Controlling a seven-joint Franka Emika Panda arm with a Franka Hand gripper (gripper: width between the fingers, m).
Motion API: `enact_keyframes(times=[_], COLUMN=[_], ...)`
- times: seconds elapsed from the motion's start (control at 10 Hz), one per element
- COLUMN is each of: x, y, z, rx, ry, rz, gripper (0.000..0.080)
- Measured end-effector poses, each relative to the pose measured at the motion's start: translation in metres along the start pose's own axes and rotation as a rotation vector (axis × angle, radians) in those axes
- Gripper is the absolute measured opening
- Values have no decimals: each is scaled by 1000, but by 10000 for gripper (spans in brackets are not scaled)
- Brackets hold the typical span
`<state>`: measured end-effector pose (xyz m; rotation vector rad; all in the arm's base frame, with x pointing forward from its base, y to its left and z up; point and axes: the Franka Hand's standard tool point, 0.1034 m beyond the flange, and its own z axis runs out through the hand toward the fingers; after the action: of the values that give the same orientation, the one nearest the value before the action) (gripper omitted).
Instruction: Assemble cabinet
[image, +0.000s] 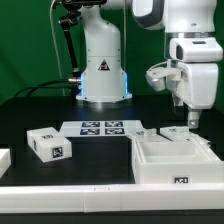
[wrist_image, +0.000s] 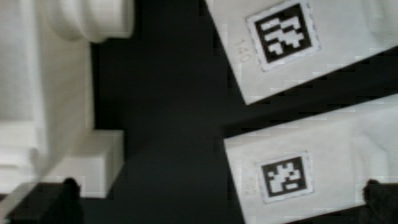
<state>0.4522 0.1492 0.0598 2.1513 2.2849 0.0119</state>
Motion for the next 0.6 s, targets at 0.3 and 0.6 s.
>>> enact_keyframes(times=[0.3, 0.6], x=[6, 5], y=[-9, -10], z=[6, 8], rx=[20, 12], ry=[-1, 5], rz=[-14, -45], gripper=[796, 796])
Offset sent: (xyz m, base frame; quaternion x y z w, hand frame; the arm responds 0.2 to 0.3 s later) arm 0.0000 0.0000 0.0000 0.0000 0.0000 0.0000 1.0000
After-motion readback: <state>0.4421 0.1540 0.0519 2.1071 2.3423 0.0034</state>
